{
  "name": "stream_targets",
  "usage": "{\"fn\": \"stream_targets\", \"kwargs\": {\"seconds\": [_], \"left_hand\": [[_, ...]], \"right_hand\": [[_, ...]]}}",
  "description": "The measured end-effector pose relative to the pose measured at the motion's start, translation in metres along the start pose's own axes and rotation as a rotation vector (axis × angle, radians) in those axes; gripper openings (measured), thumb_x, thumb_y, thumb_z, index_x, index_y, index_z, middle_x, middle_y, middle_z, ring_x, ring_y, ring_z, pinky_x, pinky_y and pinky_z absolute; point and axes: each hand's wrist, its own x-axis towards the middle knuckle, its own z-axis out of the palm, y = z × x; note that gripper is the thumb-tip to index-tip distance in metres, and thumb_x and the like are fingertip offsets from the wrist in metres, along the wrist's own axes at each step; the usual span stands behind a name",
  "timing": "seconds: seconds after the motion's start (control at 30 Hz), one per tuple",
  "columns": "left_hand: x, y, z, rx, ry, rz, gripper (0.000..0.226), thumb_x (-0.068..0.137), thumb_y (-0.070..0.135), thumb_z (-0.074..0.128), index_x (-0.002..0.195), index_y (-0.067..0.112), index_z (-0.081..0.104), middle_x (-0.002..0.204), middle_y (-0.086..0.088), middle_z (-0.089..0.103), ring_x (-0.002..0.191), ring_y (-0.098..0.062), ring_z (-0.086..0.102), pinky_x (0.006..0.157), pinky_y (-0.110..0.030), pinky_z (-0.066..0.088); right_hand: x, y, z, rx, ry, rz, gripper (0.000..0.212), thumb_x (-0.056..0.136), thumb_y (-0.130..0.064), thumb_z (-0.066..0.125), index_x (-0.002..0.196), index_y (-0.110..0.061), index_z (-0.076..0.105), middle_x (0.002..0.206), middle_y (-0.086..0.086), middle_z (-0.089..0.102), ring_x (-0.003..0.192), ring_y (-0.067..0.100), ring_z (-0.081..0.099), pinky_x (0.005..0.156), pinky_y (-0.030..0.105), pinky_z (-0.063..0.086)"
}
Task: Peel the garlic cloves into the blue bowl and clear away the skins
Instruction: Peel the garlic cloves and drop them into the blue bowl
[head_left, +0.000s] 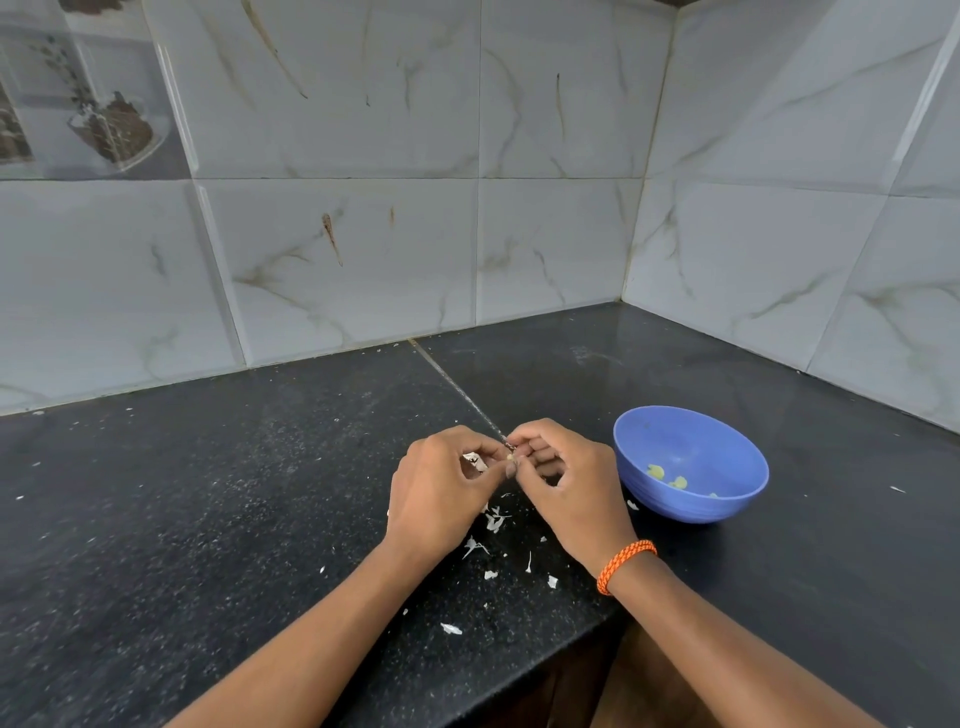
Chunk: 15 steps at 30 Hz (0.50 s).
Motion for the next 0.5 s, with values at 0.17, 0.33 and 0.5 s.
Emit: {"fn": "stream_targets", "kwargs": {"seconds": [0.17, 0.33, 0.5], "left_hand": [[0.0026, -0.0051, 0.0002, 0.058, 0.03, 0.012, 0.008, 0.09, 0.041, 0.086, 0.085, 0.039, 0.08, 0.088, 0.028, 0.074, 0.069, -0.003, 0.066, 0.067, -0.032, 0.056], [0.0036, -0.0047, -0.0014, 0.143, 0.017, 0.066, 0.011, 0.091, 0.043, 0.085, 0.083, 0.041, 0.078, 0.086, 0.027, 0.072, 0.066, -0.001, 0.063, 0.064, -0.032, 0.053], [0.0029, -0.0036, -0.0039, 0.168, 0.027, 0.074, 0.015, 0.091, 0.04, 0.085, 0.079, 0.042, 0.077, 0.083, 0.03, 0.072, 0.07, -0.001, 0.064, 0.064, -0.03, 0.051]], "right_hand": [[-0.0006, -0.0014, -0.0002, -0.008, -0.025, -0.028, 0.018, 0.091, -0.007, 0.077, 0.104, -0.02, 0.076, 0.085, -0.009, 0.074, 0.081, 0.011, 0.073, 0.071, 0.029, 0.062], [-0.0003, -0.0001, 0.0002, -0.065, -0.061, -0.052, 0.029, 0.091, -0.002, 0.075, 0.112, -0.023, 0.074, 0.09, -0.011, 0.073, 0.084, 0.011, 0.072, 0.073, 0.03, 0.062], [0.0011, -0.002, 0.0019, -0.134, -0.064, -0.048, 0.029, 0.09, -0.006, 0.073, 0.103, -0.029, 0.061, 0.08, -0.01, 0.068, 0.069, 0.015, 0.064, 0.066, 0.039, 0.058]]}}
